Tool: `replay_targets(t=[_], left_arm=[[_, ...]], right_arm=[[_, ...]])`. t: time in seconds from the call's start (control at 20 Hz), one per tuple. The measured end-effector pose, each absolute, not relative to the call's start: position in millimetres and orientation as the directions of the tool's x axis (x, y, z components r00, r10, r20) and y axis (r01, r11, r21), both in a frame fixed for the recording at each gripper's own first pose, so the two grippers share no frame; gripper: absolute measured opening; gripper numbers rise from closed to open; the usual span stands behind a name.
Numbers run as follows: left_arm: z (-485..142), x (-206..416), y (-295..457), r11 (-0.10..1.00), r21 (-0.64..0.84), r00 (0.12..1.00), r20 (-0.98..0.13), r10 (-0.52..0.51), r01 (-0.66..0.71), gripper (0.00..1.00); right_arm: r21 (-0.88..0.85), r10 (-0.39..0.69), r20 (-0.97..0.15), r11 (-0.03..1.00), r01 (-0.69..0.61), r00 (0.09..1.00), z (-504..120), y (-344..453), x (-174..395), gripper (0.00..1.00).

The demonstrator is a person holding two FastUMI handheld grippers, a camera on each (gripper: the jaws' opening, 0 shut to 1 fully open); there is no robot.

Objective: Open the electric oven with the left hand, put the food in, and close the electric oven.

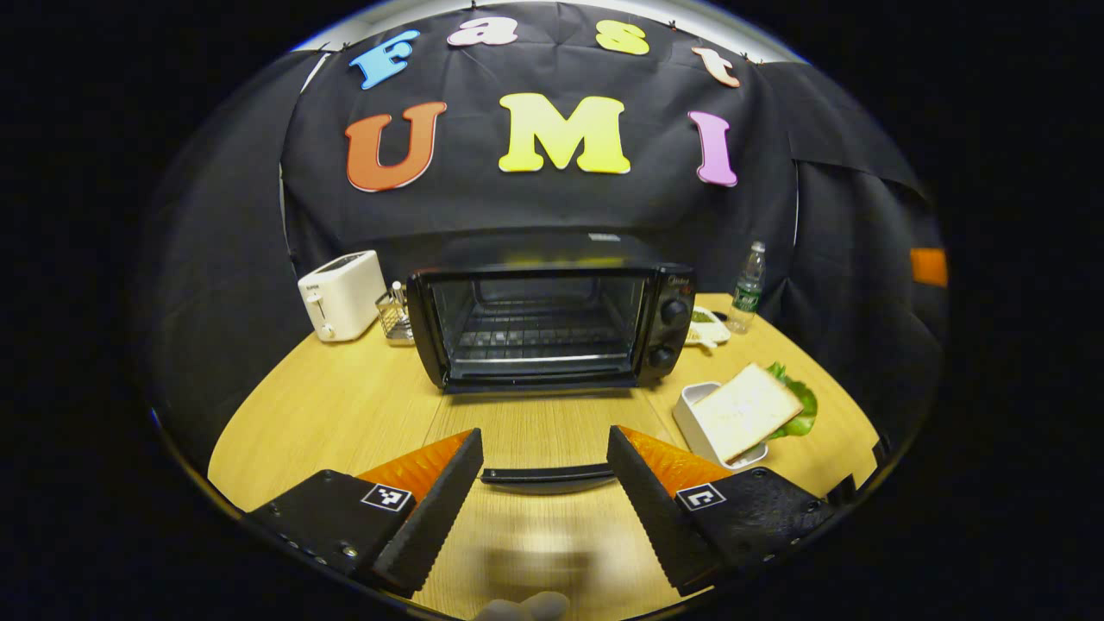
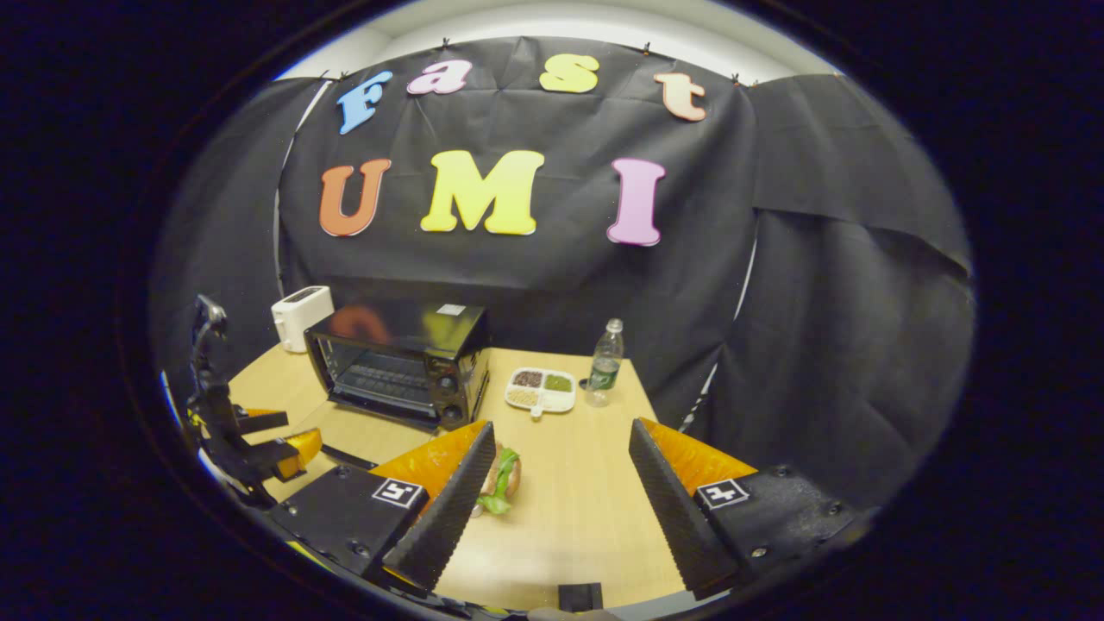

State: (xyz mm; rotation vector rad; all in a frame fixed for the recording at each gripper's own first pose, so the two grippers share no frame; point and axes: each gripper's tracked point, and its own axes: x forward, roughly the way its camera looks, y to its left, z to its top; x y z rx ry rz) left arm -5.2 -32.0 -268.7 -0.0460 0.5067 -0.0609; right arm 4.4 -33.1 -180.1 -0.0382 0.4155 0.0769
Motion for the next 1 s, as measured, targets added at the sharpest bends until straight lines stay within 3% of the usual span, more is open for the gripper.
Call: replay_targets(t=[0.3,0.45,0.5,0.65,0.7,1.0], left_arm=[[-173,-9,-28,0.996,-0.089,0.938,-0.347,-0.024,-0.007,0.95],[-136,-13,-25,0.997,-0.077,0.957,-0.289,-0.002,-0.021,0.95],[-125,-14,-24,0.997,-0.069,0.962,-0.273,0.007,-0.026,0.95],[-98,-12,-23,0.998,-0.048,0.971,-0.237,0.03,-0.043,0.95],[-91,-12,-23,0.998,-0.048,0.972,-0.232,0.036,-0.049,0.95],[-72,-9,-25,0.995,-0.026,0.971,-0.221,0.087,-0.096,0.95]], right_arm=[[0.154,0.267,-0.558,0.964,-0.218,0.785,-269,-9,39,0.94],[0.246,0.348,-0.604,0.937,-0.247,0.717,-304,2,51,0.85],[0.282,0.375,-0.615,0.926,-0.251,0.694,-314,6,57,0.95],[0.404,0.48,-0.634,0.874,-0.269,0.607,-336,22,70,0.94],[0.436,0.508,-0.642,0.858,-0.272,0.574,-341,25,74,0.82],[0.577,0.633,-0.647,0.771,-0.27,0.425,-362,44,95,0.78]])
